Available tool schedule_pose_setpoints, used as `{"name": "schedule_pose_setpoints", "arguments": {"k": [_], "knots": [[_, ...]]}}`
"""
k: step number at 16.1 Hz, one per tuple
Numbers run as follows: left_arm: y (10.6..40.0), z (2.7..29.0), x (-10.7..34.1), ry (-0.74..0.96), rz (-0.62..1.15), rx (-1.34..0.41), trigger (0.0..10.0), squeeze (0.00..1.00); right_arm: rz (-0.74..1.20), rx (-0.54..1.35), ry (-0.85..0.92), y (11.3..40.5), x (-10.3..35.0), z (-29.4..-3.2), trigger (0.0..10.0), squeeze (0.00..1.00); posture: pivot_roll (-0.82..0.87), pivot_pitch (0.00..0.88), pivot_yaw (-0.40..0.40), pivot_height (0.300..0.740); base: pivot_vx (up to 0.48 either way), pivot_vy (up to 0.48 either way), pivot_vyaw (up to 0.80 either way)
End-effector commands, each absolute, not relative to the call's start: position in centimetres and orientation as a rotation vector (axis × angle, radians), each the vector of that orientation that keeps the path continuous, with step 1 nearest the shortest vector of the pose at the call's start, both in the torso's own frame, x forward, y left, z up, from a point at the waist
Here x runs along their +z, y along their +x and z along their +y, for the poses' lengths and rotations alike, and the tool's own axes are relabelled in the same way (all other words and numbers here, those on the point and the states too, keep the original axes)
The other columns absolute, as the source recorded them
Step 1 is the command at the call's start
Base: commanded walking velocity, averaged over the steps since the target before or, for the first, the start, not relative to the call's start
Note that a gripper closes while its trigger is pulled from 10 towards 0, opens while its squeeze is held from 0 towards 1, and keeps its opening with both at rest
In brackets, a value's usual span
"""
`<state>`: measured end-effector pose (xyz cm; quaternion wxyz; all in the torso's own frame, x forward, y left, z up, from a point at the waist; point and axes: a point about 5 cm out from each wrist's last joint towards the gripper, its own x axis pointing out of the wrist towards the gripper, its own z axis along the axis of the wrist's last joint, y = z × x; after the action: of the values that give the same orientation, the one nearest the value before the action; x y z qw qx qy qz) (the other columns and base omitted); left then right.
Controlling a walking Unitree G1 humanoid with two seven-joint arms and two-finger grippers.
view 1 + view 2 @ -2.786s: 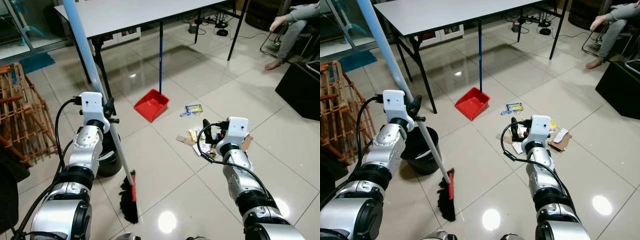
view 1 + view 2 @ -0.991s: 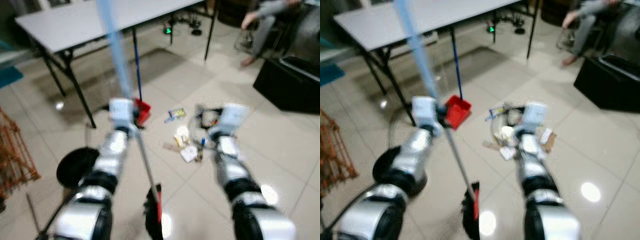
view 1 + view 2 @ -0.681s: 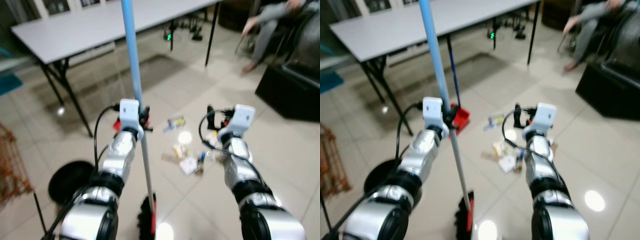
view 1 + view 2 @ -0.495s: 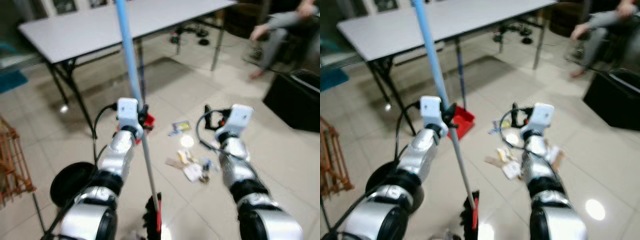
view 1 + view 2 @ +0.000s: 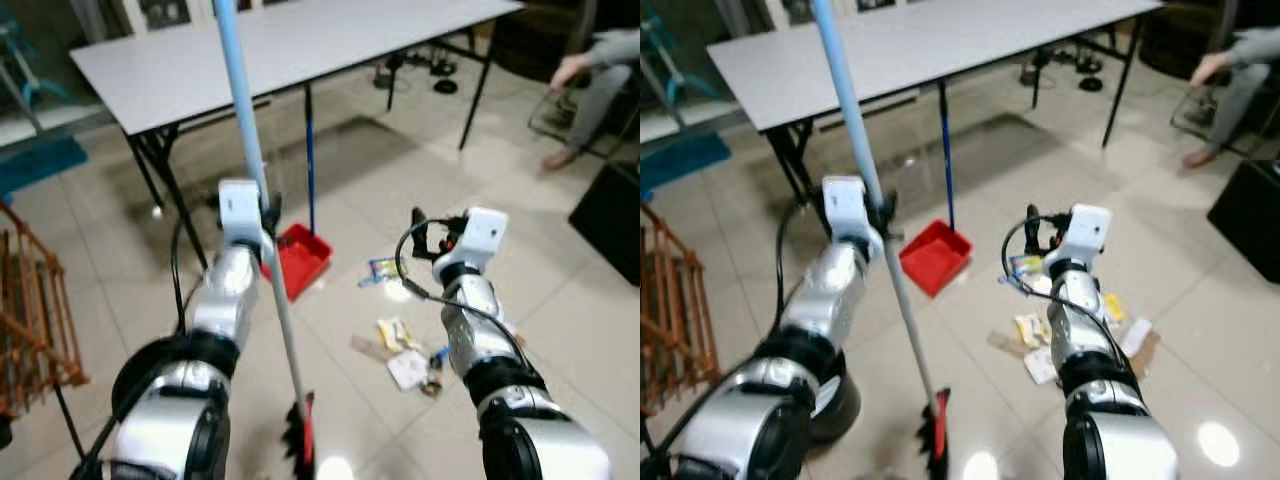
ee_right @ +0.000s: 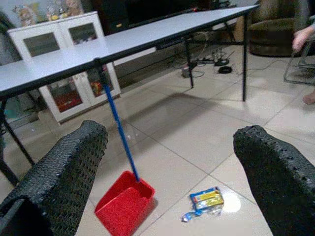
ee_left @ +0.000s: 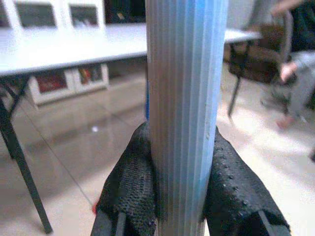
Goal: Sweep floor
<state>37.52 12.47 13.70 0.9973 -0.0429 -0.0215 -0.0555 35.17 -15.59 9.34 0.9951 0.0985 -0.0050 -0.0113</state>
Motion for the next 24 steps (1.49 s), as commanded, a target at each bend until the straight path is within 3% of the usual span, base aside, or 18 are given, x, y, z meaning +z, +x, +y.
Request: {"name": "schedule_pose_setpoints", "arguments": {"k": [1,6,24], "knots": [[38.5,14.4,17.8,-0.085,-0.207,-0.025,10.0,0.0,-0.011,0.004,0.215,35.3,9.5,-14.5,10.0,0.0,-0.04,0.0,0.029,0.74,0.48,0.0,0.0],[38.9,15.4,20.3,-0.023,-0.307,0.028,10.0,0.0,-0.01,0.004,0.218,35.2,9.4,-14.6,10.0,0.0,-0.04,0.0,0.032,0.74,0.48,0.0,0.0],[39.0,15.4,20.8,-0.02,-0.3,0.038,10.0,0.0,0.006,0.035,0.232,35.0,9.0,-14.1,10.0,0.0,-0.04,0.015,0.036,0.74,0.48,0.0,0.0]]}}
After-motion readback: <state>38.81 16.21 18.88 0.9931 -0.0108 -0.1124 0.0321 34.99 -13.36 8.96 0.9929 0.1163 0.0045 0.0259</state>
